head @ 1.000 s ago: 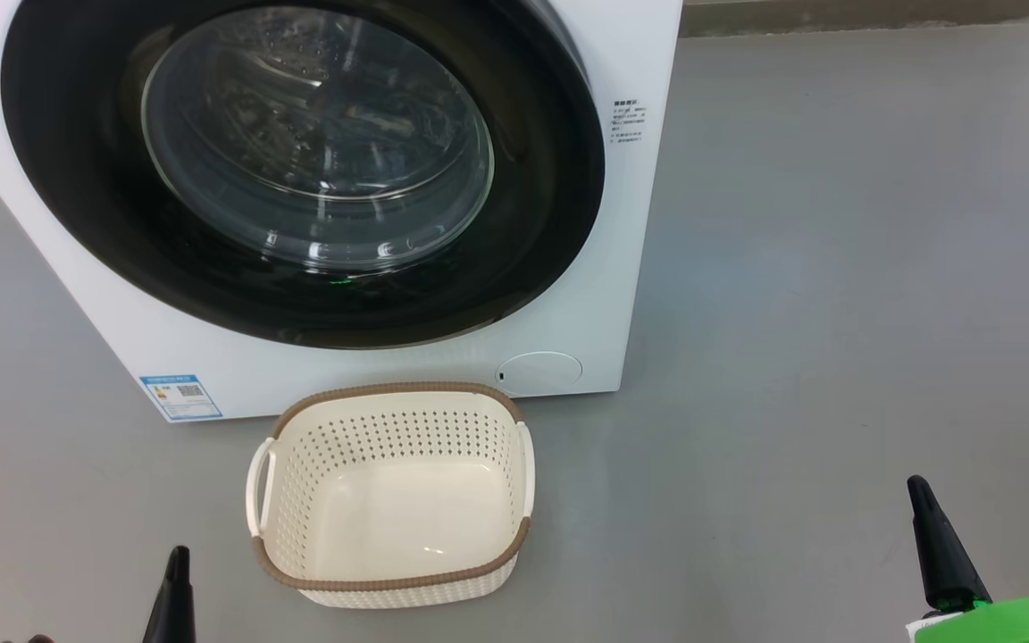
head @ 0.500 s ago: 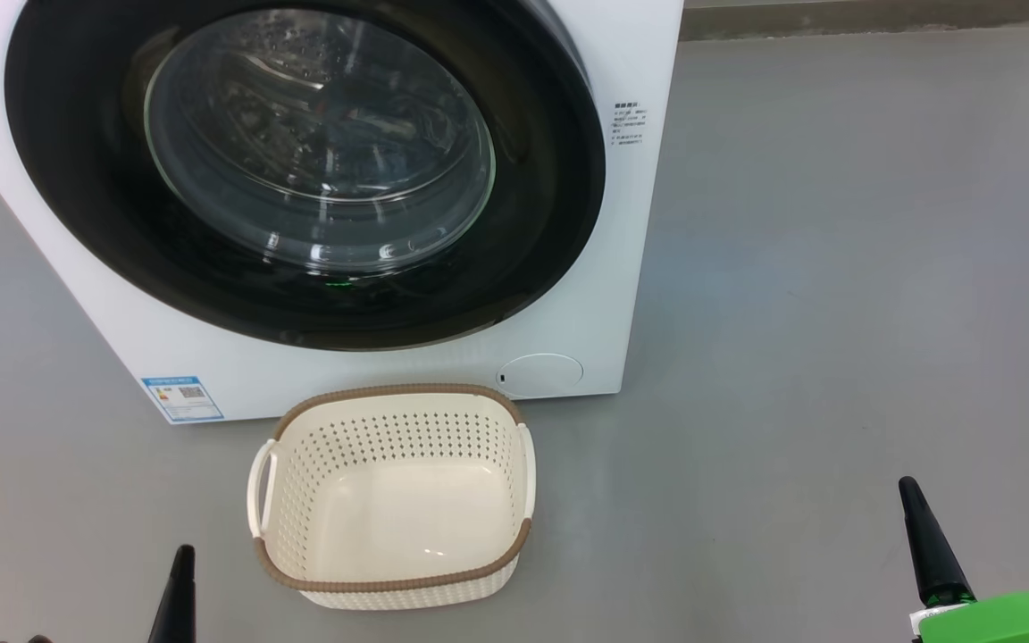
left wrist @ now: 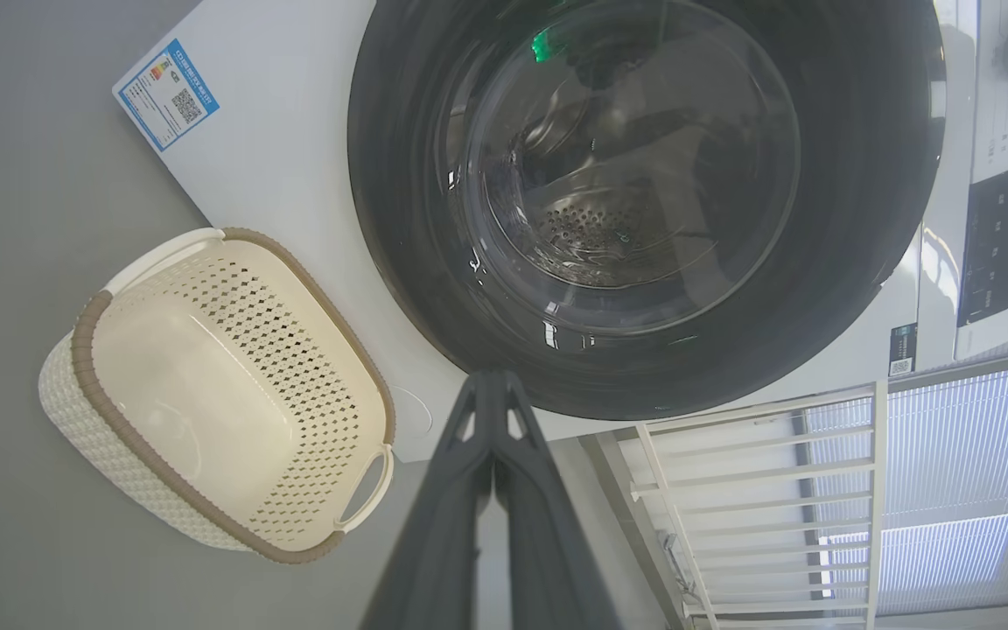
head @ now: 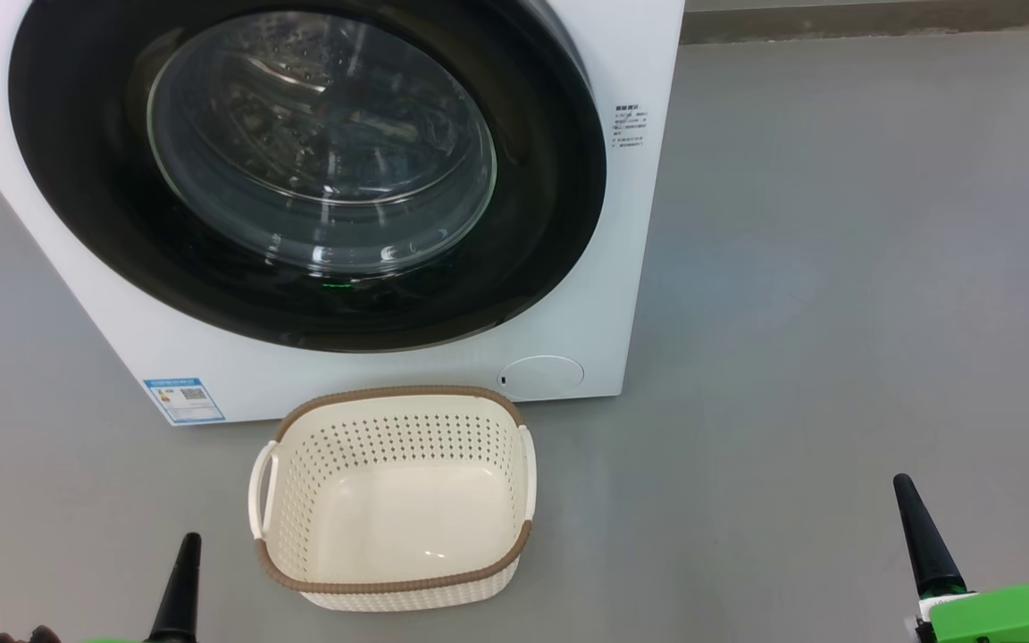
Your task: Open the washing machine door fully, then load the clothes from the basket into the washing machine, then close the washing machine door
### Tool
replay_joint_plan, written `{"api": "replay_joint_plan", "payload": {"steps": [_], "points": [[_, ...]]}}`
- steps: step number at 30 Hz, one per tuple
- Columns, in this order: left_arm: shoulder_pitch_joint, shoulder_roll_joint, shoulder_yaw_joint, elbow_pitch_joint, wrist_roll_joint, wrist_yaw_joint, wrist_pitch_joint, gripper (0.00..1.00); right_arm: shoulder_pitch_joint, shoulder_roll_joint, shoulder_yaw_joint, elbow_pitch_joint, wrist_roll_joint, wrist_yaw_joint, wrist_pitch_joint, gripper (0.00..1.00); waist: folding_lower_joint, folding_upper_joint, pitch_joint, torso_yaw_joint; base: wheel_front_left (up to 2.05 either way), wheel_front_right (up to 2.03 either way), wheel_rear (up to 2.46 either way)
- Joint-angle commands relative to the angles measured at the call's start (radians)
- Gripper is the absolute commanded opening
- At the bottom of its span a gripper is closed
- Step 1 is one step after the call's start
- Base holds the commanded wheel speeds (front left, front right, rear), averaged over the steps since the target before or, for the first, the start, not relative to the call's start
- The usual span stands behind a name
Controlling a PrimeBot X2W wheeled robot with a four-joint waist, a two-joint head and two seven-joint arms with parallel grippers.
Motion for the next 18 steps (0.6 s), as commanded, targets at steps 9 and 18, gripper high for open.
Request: {"api": "replay_joint_plan", "payload": {"steps": [9,18], "points": [[-0.07,0.022,0.029,0.003,-0.12,-0.002,0.034,0.0,-0.072,0.003,0.011,0.002,0.135,0.0,0.036,0.0,0.0,0.0,-0.003,0.001,0.0,0.0,0.0],[-0.087,0.023,0.032,0.018,-0.201,-0.003,0.058,0.0,-0.088,0.01,0.01,0.02,0.225,-0.001,0.06,0.0,0.0,0.0,-0.005,0.002,0.0,0.0,0.0]]}}
